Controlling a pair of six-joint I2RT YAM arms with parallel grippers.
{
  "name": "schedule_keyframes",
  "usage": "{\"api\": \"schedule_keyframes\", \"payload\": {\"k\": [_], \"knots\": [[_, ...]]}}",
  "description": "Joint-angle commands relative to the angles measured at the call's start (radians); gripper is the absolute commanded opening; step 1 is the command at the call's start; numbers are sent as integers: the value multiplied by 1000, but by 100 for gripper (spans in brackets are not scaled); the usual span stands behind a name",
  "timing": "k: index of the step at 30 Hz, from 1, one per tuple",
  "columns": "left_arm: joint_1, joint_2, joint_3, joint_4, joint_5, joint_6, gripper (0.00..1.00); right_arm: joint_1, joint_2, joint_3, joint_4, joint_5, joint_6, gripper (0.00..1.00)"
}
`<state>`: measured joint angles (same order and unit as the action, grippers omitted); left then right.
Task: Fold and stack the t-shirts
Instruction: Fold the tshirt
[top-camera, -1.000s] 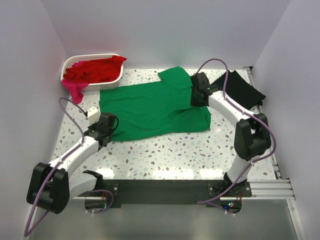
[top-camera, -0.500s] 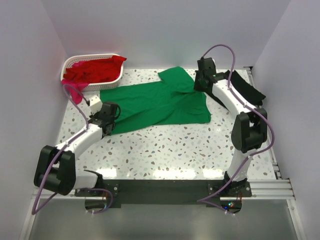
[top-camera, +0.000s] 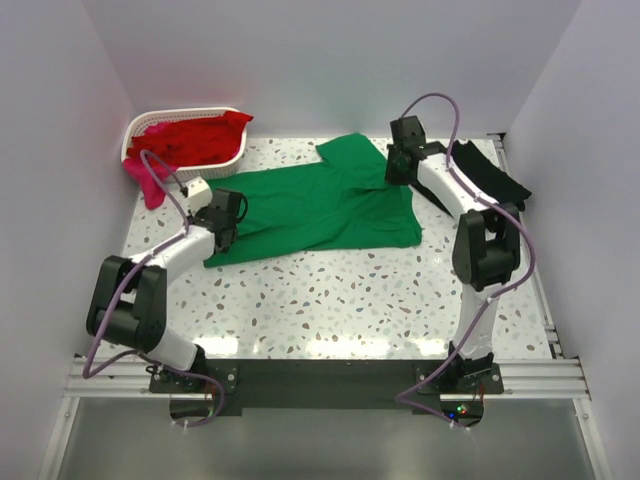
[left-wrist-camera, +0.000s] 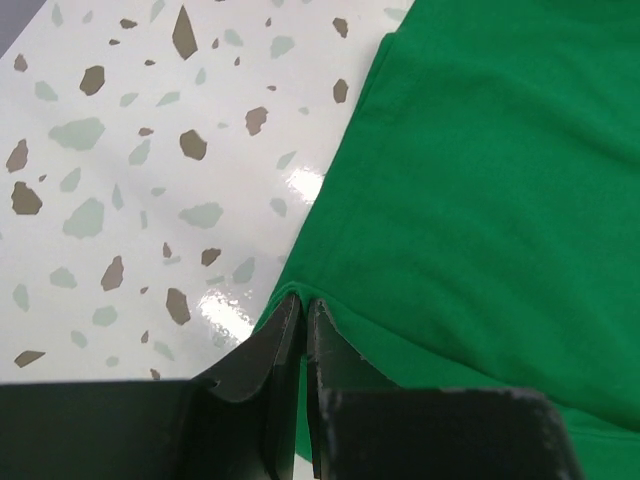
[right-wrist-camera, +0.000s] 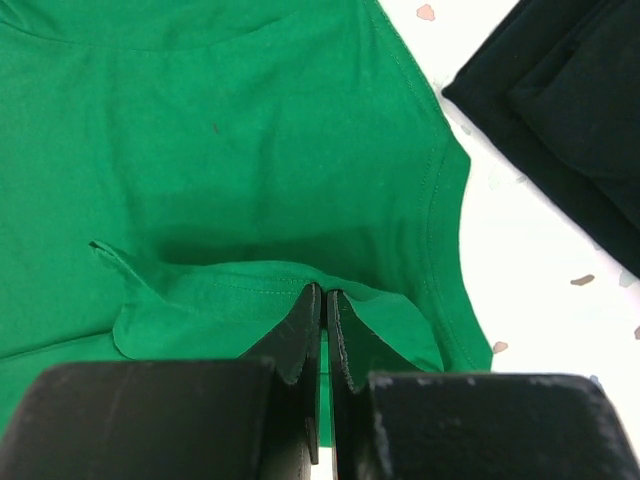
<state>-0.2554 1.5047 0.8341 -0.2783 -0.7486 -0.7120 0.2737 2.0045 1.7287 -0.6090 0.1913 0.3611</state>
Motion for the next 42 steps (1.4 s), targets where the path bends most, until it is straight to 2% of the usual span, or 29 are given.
{"api": "schedule_keyframes", "payload": {"k": [1,11,13,14,15,16,17,18,19,23,28,34,36,42], "knots": [[10,63,80,39,-43,39,0,-7,20,64,-15,4,-16,0],[21,226,236,-38,-81,43,2,-18,100,149,-49,14,-11,0],[31,226,243,-42,-69,42,11,-30,111,170,-63,14,-10,18],[36,220,237,-41,-43,40,15,-34,108,170,-69,13,-10,31],[42,212,228,-30,-29,42,34,-44,102,166,-71,11,-10,55],[45,187,214,-18,-15,46,49,-45,77,138,-71,14,-11,66],[47,174,182,-3,4,51,68,-47,60,117,-60,19,-10,73],[48,157,165,14,11,48,95,-47,41,89,-51,22,-10,80],[48,123,130,25,18,43,100,-47,-7,25,-38,19,-10,81],[48,23,30,59,95,-10,100,-47,-111,-164,29,-12,-2,82],[48,-131,-93,36,118,-89,100,-48,-199,-369,54,22,9,80],[47,-308,-213,47,123,-113,100,-65,-230,-457,69,62,22,72],[48,-331,-225,41,147,-104,100,-76,-224,-480,80,45,29,67],[47,-359,-259,28,227,-75,100,-99,-216,-534,120,-10,38,60]]}}
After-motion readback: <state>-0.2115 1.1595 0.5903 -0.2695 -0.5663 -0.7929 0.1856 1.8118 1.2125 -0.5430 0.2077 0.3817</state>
